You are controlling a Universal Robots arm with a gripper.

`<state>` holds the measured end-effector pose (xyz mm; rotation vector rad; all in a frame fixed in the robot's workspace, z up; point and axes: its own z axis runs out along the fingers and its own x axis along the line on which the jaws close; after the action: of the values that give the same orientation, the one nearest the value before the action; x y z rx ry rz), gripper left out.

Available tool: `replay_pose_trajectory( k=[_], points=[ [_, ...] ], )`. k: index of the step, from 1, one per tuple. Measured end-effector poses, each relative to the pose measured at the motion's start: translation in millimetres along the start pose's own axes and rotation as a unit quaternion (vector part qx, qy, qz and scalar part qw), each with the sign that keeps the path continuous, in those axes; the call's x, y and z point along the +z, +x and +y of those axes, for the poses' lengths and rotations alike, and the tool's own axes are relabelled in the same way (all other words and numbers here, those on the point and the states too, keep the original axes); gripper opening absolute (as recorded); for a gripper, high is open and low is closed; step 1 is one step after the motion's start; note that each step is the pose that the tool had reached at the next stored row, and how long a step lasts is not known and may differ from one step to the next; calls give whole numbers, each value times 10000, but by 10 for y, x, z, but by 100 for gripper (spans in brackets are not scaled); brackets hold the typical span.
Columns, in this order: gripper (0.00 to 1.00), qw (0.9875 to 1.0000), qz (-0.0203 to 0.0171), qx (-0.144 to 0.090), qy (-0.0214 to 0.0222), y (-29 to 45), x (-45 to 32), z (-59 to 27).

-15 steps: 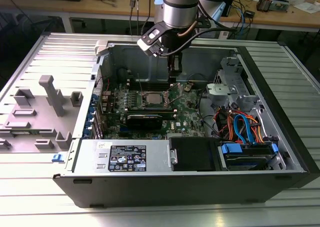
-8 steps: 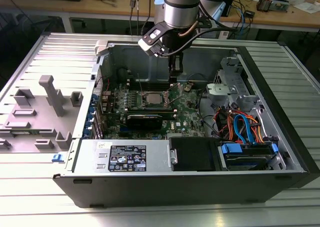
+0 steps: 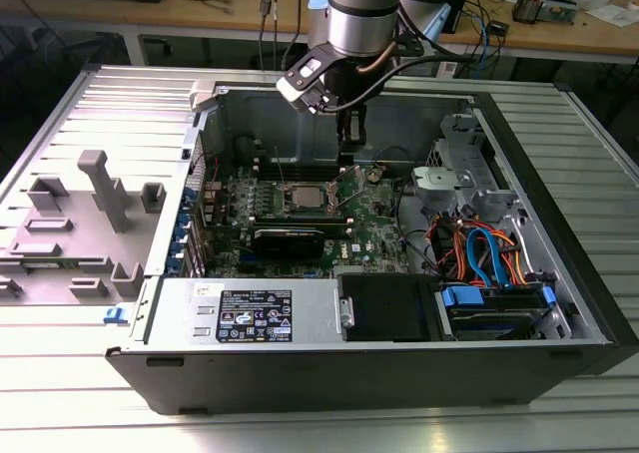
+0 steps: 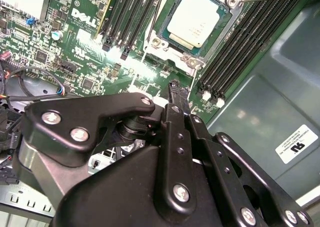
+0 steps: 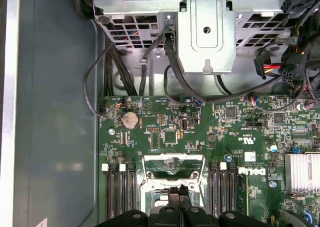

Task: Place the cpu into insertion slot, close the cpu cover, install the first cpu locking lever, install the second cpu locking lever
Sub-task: 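Close the cpu cover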

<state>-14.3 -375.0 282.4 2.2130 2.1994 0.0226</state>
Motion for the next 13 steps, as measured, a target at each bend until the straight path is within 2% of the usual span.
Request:
replay_pose_trajectory(
  k=[13],
  points=[
    [11, 10000, 0, 0, 0, 1, 1, 20]
  ],
)
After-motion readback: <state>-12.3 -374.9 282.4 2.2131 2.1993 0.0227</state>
